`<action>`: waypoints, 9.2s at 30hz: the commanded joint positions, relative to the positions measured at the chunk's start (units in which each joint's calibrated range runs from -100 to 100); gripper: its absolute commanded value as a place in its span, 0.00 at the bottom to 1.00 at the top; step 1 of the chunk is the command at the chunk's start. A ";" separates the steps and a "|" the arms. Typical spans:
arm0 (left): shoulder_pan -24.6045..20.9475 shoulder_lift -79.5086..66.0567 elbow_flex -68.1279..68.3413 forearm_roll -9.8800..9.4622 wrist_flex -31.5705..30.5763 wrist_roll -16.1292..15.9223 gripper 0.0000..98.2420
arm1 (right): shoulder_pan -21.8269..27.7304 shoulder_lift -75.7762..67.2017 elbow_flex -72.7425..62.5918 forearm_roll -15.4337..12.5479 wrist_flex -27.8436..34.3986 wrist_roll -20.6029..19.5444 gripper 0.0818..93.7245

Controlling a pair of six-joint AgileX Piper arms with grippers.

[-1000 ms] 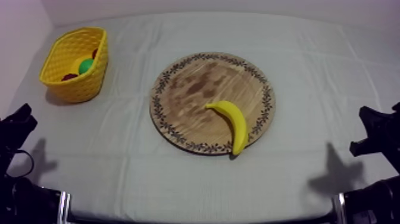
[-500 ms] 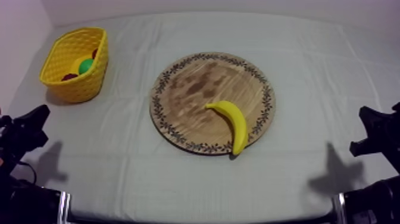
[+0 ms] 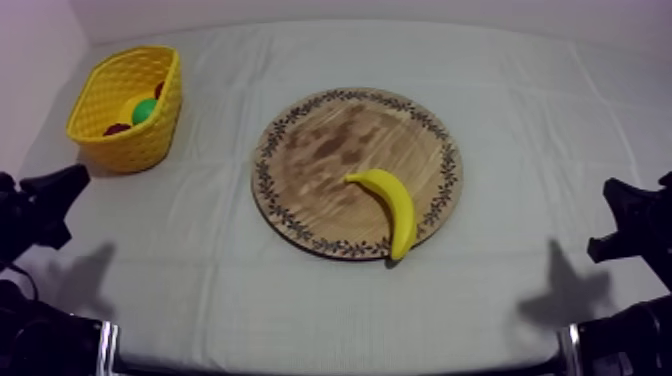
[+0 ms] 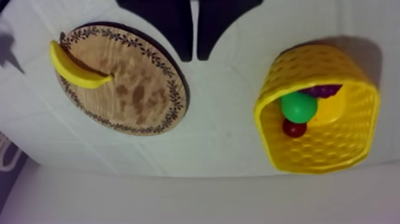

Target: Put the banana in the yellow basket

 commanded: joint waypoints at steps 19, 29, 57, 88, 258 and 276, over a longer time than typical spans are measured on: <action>9.78 50.62 -50.85 -0.12 26.70 -1.39 0.00 | 0.00 0.00 0.01 0.00 -0.06 0.00 0.00; 13.97 72.35 -72.57 0.96 37.47 -1.05 0.00 | 0.00 0.00 0.01 0.00 -0.06 0.00 0.00; 26.53 105.24 -103.58 1.64 50.00 -2.43 0.00 | 0.00 0.00 0.01 0.00 -0.06 0.00 0.00; 28.49 111.19 -112.48 -8.28 54.52 -34.37 0.28 | 0.00 0.00 0.01 0.00 -0.06 -0.02 0.00; 11.63 107.01 -103.92 -4.22 49.57 -16.01 0.27 | 0.00 0.00 0.01 0.00 -0.06 0.00 0.00; -0.30 102.64 -98.43 -2.50 52.25 -11.41 0.27 | 0.00 0.00 0.01 0.00 -0.06 0.00 0.00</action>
